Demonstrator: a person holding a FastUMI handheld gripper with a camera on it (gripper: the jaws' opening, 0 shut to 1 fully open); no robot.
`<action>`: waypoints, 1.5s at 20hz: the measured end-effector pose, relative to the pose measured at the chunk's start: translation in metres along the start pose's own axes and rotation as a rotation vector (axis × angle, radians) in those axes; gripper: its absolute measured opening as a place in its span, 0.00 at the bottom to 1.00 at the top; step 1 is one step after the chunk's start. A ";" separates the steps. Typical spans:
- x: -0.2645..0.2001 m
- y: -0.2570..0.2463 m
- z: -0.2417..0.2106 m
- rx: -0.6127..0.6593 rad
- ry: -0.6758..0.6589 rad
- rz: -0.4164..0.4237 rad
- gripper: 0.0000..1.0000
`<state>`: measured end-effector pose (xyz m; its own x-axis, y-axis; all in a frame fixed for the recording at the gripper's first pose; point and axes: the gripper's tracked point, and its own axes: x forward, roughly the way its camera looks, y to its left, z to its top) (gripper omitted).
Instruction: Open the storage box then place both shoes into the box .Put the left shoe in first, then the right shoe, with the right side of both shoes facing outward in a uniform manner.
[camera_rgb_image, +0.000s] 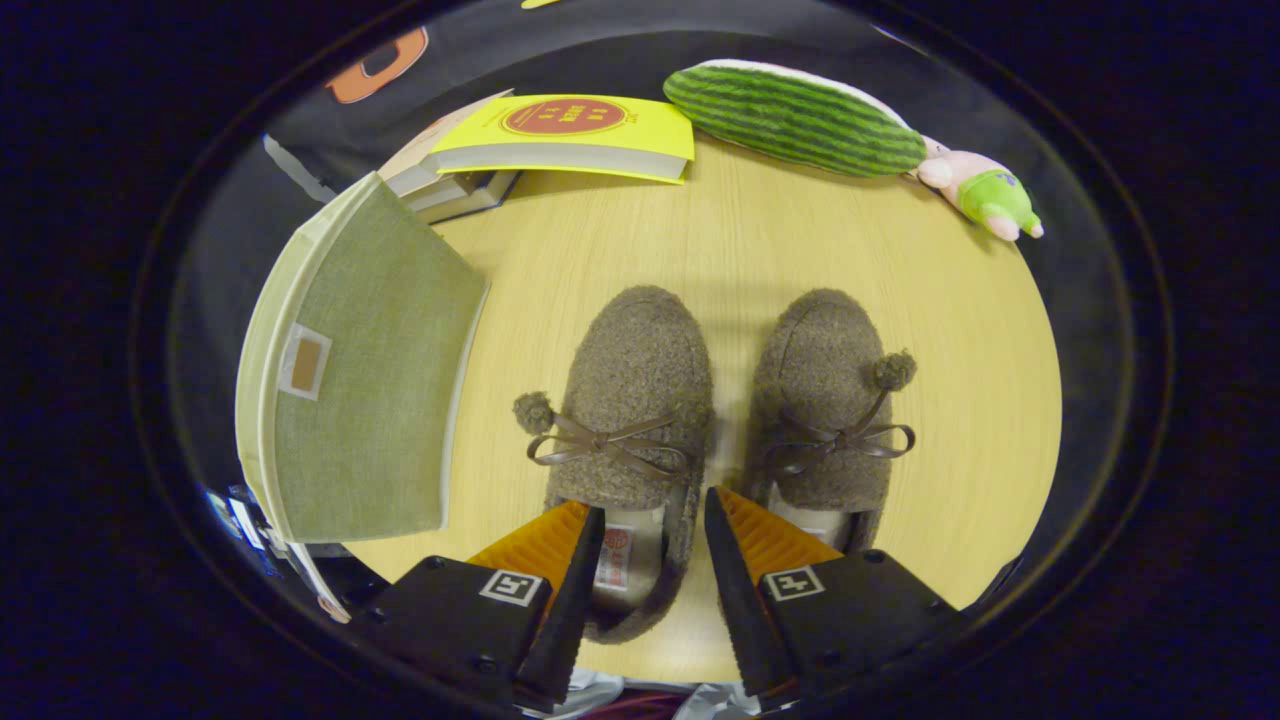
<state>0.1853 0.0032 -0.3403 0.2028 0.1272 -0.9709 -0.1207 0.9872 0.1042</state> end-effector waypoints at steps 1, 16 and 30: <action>0.004 -0.004 0.002 0.007 -0.004 -0.025 0.59; -0.043 0.012 0.015 0.131 -0.015 0.068 0.07; -0.166 0.131 0.059 0.105 -0.173 0.239 0.06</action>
<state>0.1929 0.1174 -0.1524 0.3438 0.3627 -0.8662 -0.0859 0.9307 0.3556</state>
